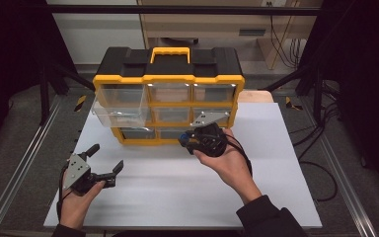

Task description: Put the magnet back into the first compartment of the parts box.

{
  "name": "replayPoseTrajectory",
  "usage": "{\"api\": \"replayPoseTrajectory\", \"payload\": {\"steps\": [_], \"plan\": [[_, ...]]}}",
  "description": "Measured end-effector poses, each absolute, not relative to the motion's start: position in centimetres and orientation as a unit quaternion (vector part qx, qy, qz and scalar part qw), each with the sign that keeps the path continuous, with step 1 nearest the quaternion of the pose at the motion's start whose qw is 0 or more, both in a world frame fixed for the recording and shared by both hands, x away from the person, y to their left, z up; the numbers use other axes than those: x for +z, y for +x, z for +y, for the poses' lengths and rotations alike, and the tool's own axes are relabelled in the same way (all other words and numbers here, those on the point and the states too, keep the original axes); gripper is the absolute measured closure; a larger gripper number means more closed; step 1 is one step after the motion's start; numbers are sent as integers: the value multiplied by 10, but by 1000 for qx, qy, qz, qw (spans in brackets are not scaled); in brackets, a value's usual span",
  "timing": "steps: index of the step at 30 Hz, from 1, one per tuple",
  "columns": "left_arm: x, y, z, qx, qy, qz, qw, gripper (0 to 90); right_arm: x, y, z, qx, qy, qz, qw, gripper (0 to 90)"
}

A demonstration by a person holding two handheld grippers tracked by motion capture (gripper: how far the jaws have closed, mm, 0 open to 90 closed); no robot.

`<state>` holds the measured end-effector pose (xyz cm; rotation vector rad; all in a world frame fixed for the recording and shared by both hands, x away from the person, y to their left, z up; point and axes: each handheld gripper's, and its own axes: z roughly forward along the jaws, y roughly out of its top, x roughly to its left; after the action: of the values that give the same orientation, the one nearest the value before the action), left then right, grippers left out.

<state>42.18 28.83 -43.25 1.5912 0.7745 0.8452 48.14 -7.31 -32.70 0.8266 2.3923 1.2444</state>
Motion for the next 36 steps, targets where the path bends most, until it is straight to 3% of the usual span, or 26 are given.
{"api": "replayPoseTrajectory", "payload": {"steps": [36], "plan": [[-433,422,288,354,675,328,558,19,-280,491,-60,484,279,810,178,627]]}}
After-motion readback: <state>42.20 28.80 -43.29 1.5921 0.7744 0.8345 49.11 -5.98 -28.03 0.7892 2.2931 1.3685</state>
